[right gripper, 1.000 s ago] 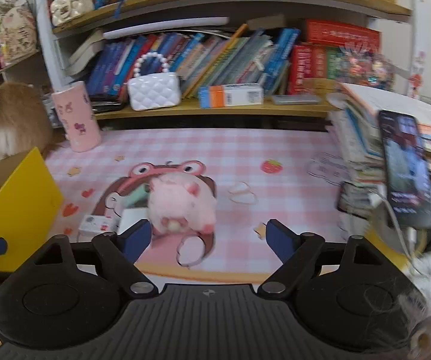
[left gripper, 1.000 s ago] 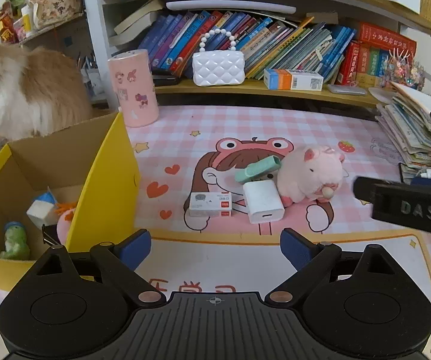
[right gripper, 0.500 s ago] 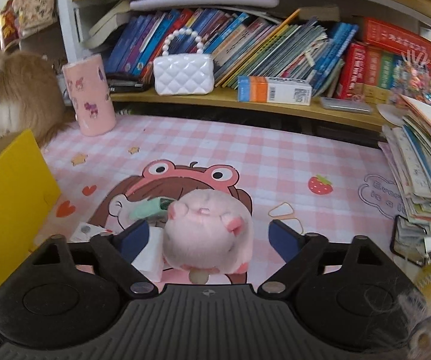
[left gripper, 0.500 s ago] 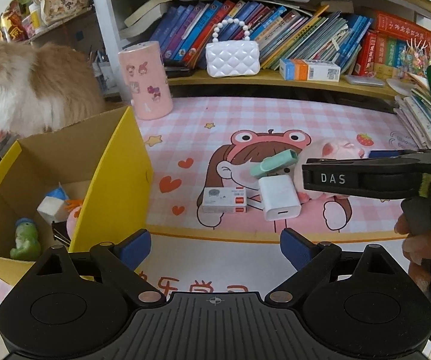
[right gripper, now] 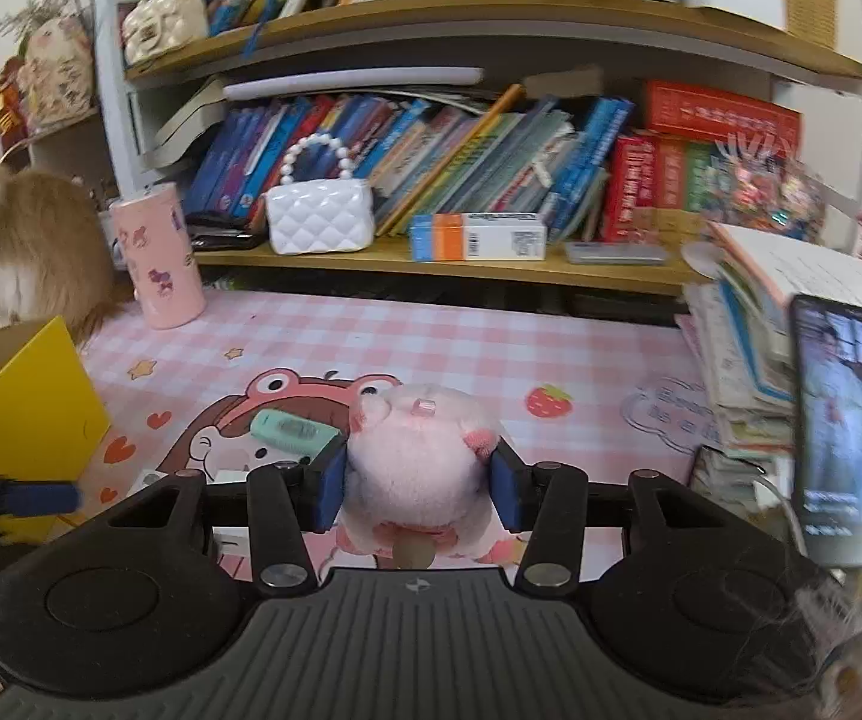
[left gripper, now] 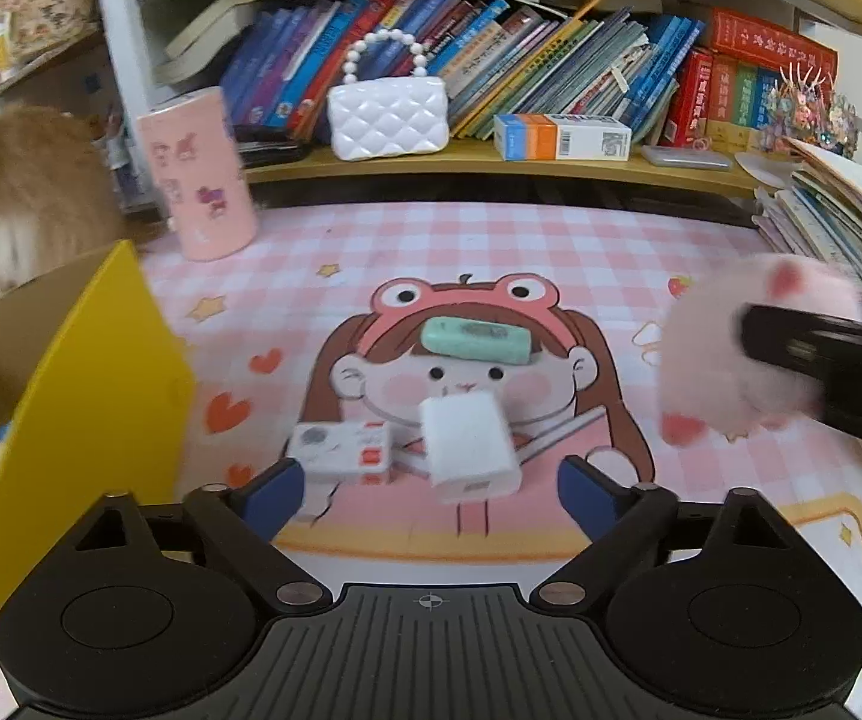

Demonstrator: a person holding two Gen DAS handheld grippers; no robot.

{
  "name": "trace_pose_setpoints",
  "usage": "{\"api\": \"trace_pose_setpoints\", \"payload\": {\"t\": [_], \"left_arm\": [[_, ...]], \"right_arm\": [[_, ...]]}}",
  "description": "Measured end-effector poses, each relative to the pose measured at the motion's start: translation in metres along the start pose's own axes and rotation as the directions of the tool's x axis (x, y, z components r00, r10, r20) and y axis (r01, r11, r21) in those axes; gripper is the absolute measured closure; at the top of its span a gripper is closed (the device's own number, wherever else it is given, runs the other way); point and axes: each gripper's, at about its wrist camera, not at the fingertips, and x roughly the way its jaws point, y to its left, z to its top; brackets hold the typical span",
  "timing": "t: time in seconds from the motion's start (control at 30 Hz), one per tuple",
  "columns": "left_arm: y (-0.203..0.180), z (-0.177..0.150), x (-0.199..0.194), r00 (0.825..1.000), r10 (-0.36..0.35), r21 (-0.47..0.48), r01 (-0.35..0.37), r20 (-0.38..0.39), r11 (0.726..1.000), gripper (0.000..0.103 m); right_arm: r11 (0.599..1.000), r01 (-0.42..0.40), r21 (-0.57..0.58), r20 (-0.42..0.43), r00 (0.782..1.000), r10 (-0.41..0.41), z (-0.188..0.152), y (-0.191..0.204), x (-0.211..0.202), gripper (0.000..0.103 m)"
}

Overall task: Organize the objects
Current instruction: 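Close the left tool on the white charger block and lift it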

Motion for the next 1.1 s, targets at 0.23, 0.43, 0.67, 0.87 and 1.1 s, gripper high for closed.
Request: {"api": "trace_pose_setpoints", "payload": {"t": [0.23,0.43,0.67,0.87,1.1], "left_arm": [[-0.005,0.008,0.044,0.999,-0.004,-0.01,0.003,-0.045,1.0,0.039],[-0.014,0.006,0.066,0.996,-0.024,0.013,0.025,-0.08,1.0,0.058],[-0.003,0.006,0.049,0.996,-0.068,-0.036,0.066,-0.066,0.997,0.061],[0.015,-0.003,-0.006,0.99,-0.138,-0.075,0.138,-0.004,0.988,0.061],[0.045,-0.027,-0.066,0.982,-0.185,-0.127,0.188,0.036,0.974,0.061]], "right_arm": [[0.999,0.019,0.047,-0.022,1.0,-0.018,-0.004,-0.015,-0.021,0.058],[0.998,0.024,0.059,-0.046,0.999,-0.021,-0.011,-0.016,-0.029,0.058],[0.998,0.029,0.051,-0.045,0.999,-0.026,-0.016,-0.011,-0.039,0.058],[0.999,0.014,0.048,-0.056,0.998,-0.011,-0.023,-0.001,-0.048,0.058],[0.999,-0.01,0.044,-0.085,0.996,0.013,-0.036,0.023,-0.065,0.058]]}}
